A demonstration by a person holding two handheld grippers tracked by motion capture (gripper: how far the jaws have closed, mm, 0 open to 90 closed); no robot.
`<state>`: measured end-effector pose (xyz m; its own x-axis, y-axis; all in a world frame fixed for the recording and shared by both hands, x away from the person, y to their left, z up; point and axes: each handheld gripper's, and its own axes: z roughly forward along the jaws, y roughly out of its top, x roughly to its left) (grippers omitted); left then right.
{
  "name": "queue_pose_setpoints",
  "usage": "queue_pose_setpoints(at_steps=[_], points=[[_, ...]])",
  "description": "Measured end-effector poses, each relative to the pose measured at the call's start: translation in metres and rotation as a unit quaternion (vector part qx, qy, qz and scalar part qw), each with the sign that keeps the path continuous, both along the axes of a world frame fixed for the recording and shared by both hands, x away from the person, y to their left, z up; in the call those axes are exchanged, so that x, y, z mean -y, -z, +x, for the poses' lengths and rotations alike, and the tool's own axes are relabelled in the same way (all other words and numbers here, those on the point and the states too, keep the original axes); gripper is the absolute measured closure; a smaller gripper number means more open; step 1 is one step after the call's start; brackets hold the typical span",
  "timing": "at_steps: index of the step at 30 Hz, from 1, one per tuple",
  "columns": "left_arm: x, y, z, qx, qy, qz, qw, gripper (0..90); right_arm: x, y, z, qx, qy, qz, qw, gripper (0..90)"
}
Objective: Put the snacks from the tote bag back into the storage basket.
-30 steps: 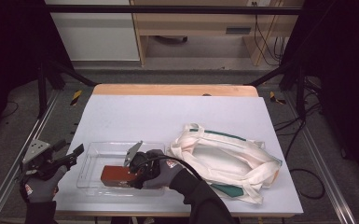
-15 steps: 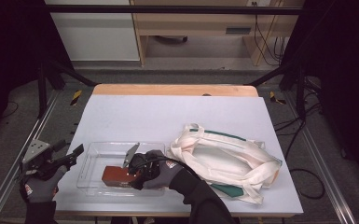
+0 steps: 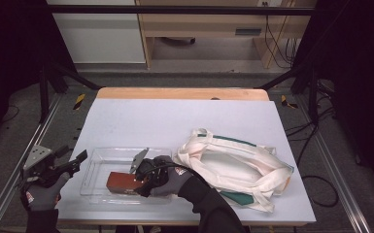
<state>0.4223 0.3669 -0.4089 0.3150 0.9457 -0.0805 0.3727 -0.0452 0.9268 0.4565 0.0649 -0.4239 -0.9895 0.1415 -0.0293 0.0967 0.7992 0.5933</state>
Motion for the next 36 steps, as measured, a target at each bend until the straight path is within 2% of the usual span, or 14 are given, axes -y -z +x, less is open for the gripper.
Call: queue_pose_setpoints(at_steps=[1, 5, 10, 15, 19, 24, 25, 27, 31, 33, 36], points=[[0.0, 0.0, 0.0, 0.0, 0.0, 0.0, 1.0, 25.7, 0.0, 0.0, 0.0, -0.001, 0.003, 0.006, 1.0, 41.3], [0.0, 0.0, 0.0, -0.001, 0.0, 0.001, 1.0, 25.7, 0.001, -0.002, 0.0, -0.001, 0.0, 0.006, 1.0, 43.0], [0.0, 0.0, 0.0, -0.001, 0.0, 0.001, 1.0, 25.7, 0.002, -0.001, 0.001, 0.002, -0.018, 0.009, 0.9998, 43.3], [0.0, 0.0, 0.0, -0.001, 0.0, 0.001, 1.0, 25.7, 0.004, 0.0, 0.005, -0.007, -0.029, 0.019, 0.9994, 43.0], [0.0, 0.0, 0.0, 0.0, -0.001, 0.0, 1.0, 25.8, 0.004, 0.0, 0.004, -0.005, -0.023, 0.024, 0.9994, 38.4], [0.0, 0.0, 0.0, 0.0, 0.0, 0.001, 1.0, 25.7, 0.008, -0.008, 0.0, 0.006, -0.017, 0.047, 0.9987, 37.5], [0.001, 0.0, 0.0, 0.0, 0.001, 0.001, 1.0, 25.7, 0.01, -0.012, -0.001, 0.005, -0.01, 0.059, 0.9982, 37.2], [0.001, 0.0, 0.0, -0.001, 0.001, 0.002, 1.0, 25.7, 0.015, -0.018, -0.002, 0.014, -0.005, 0.081, 0.9966, 36.6], [0.001, 0.0, 0.0, -0.001, 0.002, 0.001, 1.0, 25.7, 0.029, -0.03, -0.006, 0.034, 0.037, 0.126, 0.9908, 32.9], [0.001, 0.0, 0.0, -0.001, 0.002, 0.002, 1.0, 25.7, 0.039, -0.035, -0.008, 0.047, 0.062, 0.15, 0.9856, 31.6], [0.002, 0.0, 0.0, -0.002, 0.004, 0.002, 1.0, 25.7, 0.058, -0.041, -0.011, 0.062, 0.104, 0.182, 0.9758, 28.2]])
